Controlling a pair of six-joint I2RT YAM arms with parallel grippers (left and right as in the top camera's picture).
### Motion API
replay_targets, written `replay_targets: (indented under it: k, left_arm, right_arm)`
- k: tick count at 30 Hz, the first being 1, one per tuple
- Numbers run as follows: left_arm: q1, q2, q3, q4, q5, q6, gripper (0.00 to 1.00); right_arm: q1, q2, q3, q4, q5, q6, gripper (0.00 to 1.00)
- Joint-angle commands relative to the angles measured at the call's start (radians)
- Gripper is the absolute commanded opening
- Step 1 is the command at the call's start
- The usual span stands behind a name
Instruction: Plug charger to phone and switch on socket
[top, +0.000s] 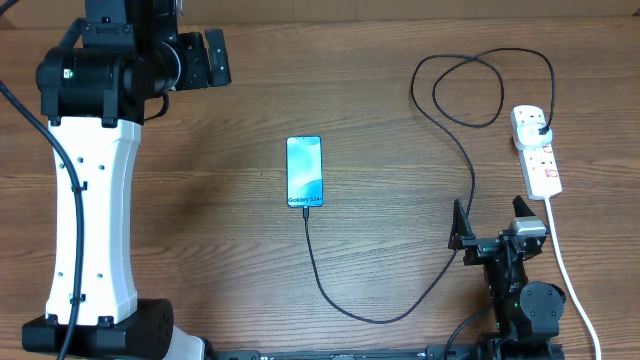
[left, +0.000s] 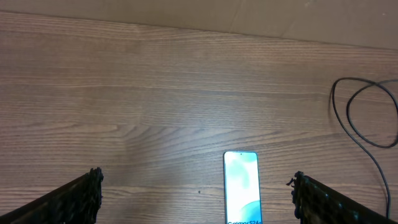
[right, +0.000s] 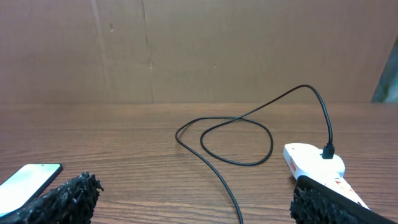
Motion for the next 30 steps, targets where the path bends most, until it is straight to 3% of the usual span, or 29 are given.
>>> replay_targets:
  k: [1, 30]
  left_arm:
    - [-0.003, -0.001, 0.002, 0.003, -0.010, 0.004, 1.00]
    - [-0.003, -0.001, 0.002, -0.013, -0.011, 0.005, 1.00]
  right_arm:
    - [0.005, -0.010, -0.011, 0.006, 0.009, -0.007, 1.00]
    - [0.005, -0.010, -0.011, 0.006, 0.009, -0.007, 1.00]
